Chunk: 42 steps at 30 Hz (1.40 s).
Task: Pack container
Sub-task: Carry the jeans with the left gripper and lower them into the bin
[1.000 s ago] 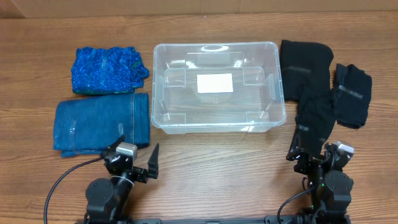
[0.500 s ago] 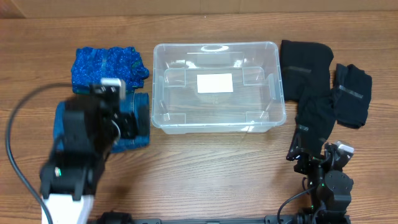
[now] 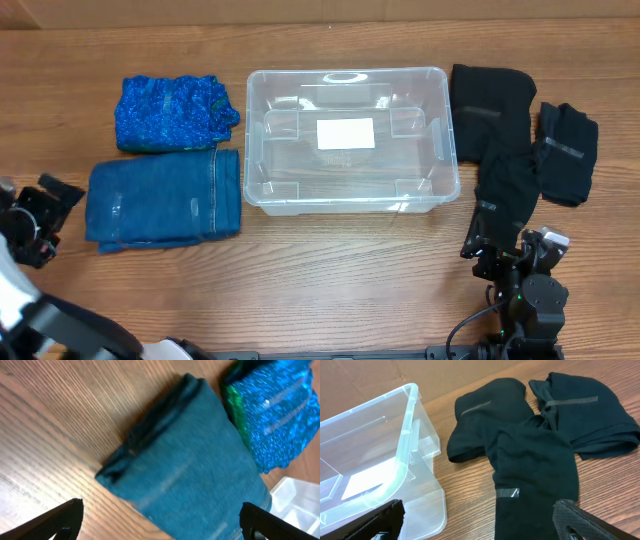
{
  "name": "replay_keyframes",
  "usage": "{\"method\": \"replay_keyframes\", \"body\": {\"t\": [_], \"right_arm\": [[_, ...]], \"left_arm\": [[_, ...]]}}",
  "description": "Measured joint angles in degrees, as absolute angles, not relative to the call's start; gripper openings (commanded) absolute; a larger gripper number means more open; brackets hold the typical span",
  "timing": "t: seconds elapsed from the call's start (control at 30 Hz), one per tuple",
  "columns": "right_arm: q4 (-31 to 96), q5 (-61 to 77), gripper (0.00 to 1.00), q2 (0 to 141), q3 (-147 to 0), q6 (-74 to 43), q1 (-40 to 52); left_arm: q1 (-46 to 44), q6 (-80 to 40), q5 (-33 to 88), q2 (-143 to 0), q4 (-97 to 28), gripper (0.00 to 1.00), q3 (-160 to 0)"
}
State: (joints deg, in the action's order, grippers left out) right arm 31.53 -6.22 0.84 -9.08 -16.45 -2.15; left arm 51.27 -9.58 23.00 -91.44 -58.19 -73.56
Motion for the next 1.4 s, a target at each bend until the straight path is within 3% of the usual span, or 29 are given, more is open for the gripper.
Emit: {"method": "replay_keyframes", "body": {"t": [0.3, 0.4, 0.53, 0.57, 0.77, 0.9, 1.13, 1.23, 1.4], "right_arm": [[31.59, -6.2, 1.0, 0.84, -9.08, -16.45, -2.15], [31.57, -6.2, 1.0, 0.84, -9.08, -16.47, -2.15], [31.59, -6.2, 1.0, 0.84, -9.08, -16.47, -2.15], [31.59, -6.2, 1.0, 0.84, -9.08, -16.45, -2.15], [31.59, -6.22, 1.0, 0.84, -9.08, -16.47, -2.15], [31.62, -6.22, 1.0, 0.84, -9.08, -16.45, -2.15], [31.57, -6.22, 1.0, 0.84, -9.08, -16.45, -2.15], [31.57, -6.22, 1.0, 0.84, -9.08, -16.43, -2.15], [31.57, -6.22, 1.0, 0.84, -9.08, -16.47, -2.15]], "left_arm": [[48.88, 1.61, 30.46, -109.34, -50.02, 1.0, -73.6], [46.85, 2.57, 30.41, -112.81, -48.16, 0.81, -73.6], [43.29, 3.55, 28.67, -113.82, -47.55, 0.11, -74.63], [42.39, 3.46, 27.86, -113.82, -47.88, 0.04, -75.02], [39.03, 0.62, 26.0, -113.62, -57.25, 0.04, -80.16], [38.33, -0.51, 32.14, -110.8, -68.82, 0.04, -86.08], [36.25, -9.1, 39.0, -87.85, -72.14, 0.04, -101.08], [31.86, -17.45, 40.34, -77.73, -69.28, 0.04, -101.93], [12.71, -32.01, 34.11, -76.53, -61.78, 0.04, -101.95]]}}
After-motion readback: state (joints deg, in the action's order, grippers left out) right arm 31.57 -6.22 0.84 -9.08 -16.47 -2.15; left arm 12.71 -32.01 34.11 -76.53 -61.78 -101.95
